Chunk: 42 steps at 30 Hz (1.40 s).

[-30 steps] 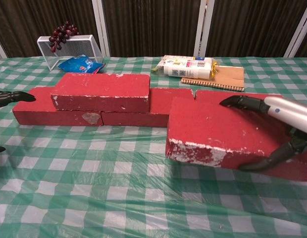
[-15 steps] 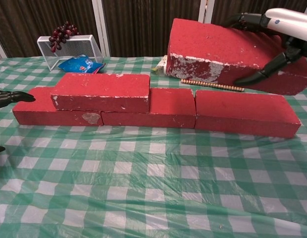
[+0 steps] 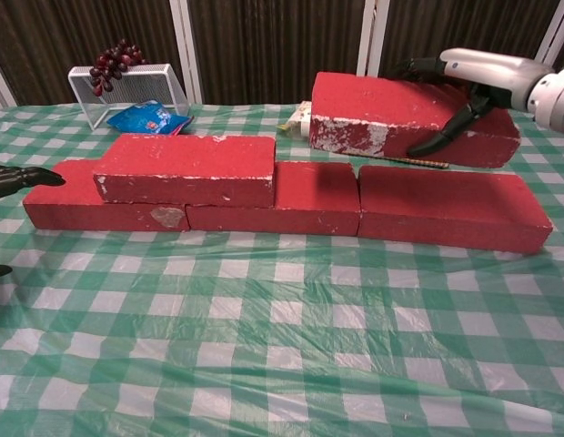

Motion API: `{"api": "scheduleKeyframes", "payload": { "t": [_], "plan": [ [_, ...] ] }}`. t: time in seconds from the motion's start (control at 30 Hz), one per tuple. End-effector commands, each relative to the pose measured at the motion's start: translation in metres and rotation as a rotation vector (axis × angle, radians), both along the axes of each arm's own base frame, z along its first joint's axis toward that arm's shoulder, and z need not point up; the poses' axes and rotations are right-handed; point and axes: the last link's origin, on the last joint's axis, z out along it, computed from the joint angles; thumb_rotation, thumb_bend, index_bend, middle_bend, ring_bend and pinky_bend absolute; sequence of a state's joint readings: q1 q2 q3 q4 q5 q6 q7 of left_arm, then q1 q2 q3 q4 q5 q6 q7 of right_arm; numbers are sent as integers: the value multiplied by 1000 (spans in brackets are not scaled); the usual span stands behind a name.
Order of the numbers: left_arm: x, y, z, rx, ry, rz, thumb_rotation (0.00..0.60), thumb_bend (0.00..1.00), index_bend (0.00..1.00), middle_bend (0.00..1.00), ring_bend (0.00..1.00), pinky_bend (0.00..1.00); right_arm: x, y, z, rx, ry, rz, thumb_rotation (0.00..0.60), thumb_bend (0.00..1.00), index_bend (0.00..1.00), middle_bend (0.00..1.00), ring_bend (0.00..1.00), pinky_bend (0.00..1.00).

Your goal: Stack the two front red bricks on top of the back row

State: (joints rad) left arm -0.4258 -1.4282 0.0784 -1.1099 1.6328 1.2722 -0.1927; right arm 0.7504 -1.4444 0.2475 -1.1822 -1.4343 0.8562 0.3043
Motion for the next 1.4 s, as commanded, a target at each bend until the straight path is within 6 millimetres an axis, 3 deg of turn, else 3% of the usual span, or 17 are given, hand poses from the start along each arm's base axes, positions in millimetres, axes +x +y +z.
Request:
{"api": "scheduleKeyframes", "payload": {
  "t": [0.03, 0.23, 1.0, 1.23, 1.4],
  "plan": [
    [0, 0, 1, 5, -4, -1, 600, 269, 0, 35, 0, 64, -1, -1, -15, 49, -3, -6, 600, 219, 572, 427, 331, 476],
    [0, 1, 2, 12, -8, -3, 600, 270, 0, 34, 0, 64, 1, -1, -30, 79, 5, -3, 600, 219, 570, 427, 331, 477],
    [-1, 0, 1, -4, -7, 1, 600, 270, 0, 34, 0, 64, 10, -2, -52, 95, 25, -1, 600, 219, 530, 427, 328, 475],
    [-1, 0, 1, -8, -9, -1, 600, 270, 0, 34, 0, 64, 11, -1, -57, 97, 36, -9, 600, 219, 418, 423, 274, 448],
    [0, 0, 2, -9, -12, -3, 600, 269, 0, 34, 0, 64, 11, -1, -59, 95, 48, -13, 600, 219, 299, 341, 196, 421]
  ]
}}
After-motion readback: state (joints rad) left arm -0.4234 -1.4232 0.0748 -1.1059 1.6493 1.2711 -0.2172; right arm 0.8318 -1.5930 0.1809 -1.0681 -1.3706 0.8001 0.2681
